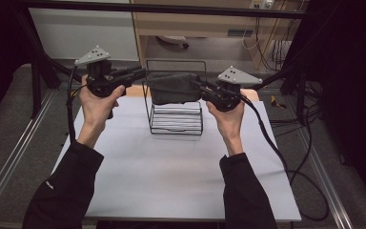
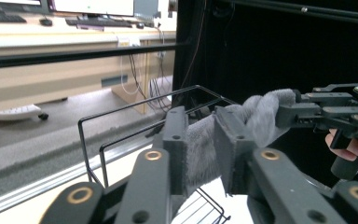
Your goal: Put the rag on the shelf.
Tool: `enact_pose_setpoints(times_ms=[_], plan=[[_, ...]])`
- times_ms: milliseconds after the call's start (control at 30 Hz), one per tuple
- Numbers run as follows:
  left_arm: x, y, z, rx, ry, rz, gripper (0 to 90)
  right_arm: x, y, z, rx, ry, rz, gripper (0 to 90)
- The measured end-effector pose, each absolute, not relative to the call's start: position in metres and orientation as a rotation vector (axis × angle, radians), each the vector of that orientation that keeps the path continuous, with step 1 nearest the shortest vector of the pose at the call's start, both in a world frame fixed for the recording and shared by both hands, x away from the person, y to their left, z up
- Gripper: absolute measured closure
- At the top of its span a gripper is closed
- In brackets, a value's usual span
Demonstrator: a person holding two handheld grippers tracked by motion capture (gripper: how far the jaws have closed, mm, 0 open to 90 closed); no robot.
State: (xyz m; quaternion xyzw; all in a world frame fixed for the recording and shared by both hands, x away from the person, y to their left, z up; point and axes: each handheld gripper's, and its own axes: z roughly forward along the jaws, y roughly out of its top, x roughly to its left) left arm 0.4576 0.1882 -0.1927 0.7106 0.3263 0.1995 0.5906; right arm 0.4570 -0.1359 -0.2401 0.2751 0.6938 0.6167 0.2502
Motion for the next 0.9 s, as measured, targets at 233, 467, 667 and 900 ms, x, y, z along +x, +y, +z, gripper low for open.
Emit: enact_pose_setpoints(times_ms=[233,467,667,900], plan=[[0.467,0.176,-0.199,1.737,0.769,0.411,89.6,0.455,-0.138,-0.245,0.735,1.904,1.682,78.4],[0.464,0.172,-0.211,1.788,0.764,0.4,89.9,0.451,-0.137,-0.246,0.724,1.934,1.657,74.2],[0.461,0.17,-0.222,1.832,0.753,0.393,89.9,0.447,-0.139,-0.245,0.719,1.961,1.639,61.8],[0.461,0.167,-0.232,1.854,0.754,0.401,89.9,0.444,-0.141,-0.243,0.724,1.972,1.64,50.5]])
